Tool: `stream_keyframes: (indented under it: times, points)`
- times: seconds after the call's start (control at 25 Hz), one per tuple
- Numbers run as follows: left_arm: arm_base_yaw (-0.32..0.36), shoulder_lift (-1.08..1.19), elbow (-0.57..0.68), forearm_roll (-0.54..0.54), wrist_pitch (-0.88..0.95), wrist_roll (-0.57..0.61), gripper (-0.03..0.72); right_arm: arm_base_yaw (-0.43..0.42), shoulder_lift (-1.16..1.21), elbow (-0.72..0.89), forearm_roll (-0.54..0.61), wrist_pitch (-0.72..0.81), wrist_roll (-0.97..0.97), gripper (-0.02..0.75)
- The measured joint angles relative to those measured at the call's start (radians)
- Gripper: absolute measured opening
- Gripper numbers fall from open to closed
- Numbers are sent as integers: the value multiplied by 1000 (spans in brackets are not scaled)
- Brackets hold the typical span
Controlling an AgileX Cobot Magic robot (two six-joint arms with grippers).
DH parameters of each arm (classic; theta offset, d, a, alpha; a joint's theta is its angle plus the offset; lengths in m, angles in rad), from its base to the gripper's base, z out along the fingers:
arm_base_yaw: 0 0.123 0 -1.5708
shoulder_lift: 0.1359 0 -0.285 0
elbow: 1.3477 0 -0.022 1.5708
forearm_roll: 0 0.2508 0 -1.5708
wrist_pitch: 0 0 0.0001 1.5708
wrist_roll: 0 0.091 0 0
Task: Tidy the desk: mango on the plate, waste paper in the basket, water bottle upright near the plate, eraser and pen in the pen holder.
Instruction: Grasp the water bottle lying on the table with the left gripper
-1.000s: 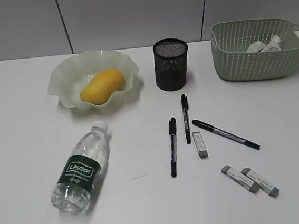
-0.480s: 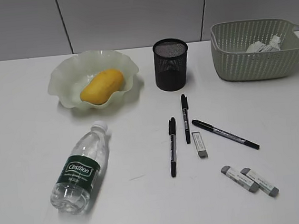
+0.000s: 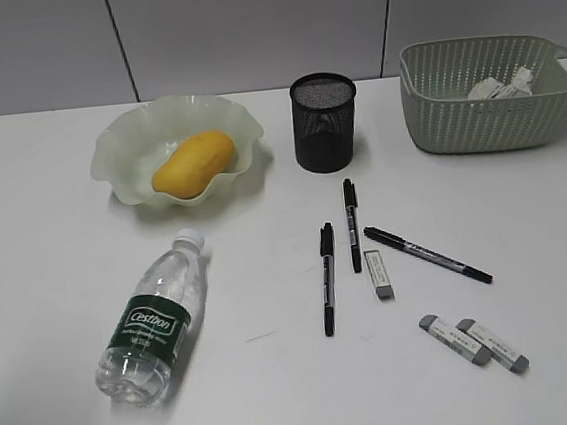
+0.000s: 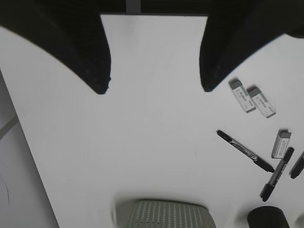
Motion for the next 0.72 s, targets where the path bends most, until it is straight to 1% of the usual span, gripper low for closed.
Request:
stream_keyframes:
  times: [0.08, 0.16, 0.28, 0.32, 0.4, 0.48, 0.52, 0.6, 0.72]
  points:
    - [-6, 187, -43, -57, -50, 49, 465, 0, 0, 0, 1, -1, 1, 442]
    - [-33, 346, -91, -94, -96, 89, 488, 0, 0, 0, 1, -2, 1, 426]
    - [-135, 553, -180, -101, -180, 103, 498, 0, 0, 0, 2, -2, 2, 413]
    - [-181, 625, -212, -84, -204, 91, 500, 0, 0, 0, 2, -2, 2, 412]
    - [-268, 756, -280, -23, -250, 4, 505, 0, 0, 0, 2, -3, 2, 408]
    - [-324, 895, -347, 33, -262, -73, 536, 0, 0, 0, 2, -3, 3, 403]
    - [-343, 960, -384, 49, -262, -94, 557, 0, 0, 0, 2, -3, 3, 402]
    - [-361, 1068, -450, 67, -253, -125, 601, 0, 0, 0, 2, -3, 3, 398]
    - [-365, 1191, -528, 90, -232, -168, 615, 0, 0, 0, 2, -3, 3, 395]
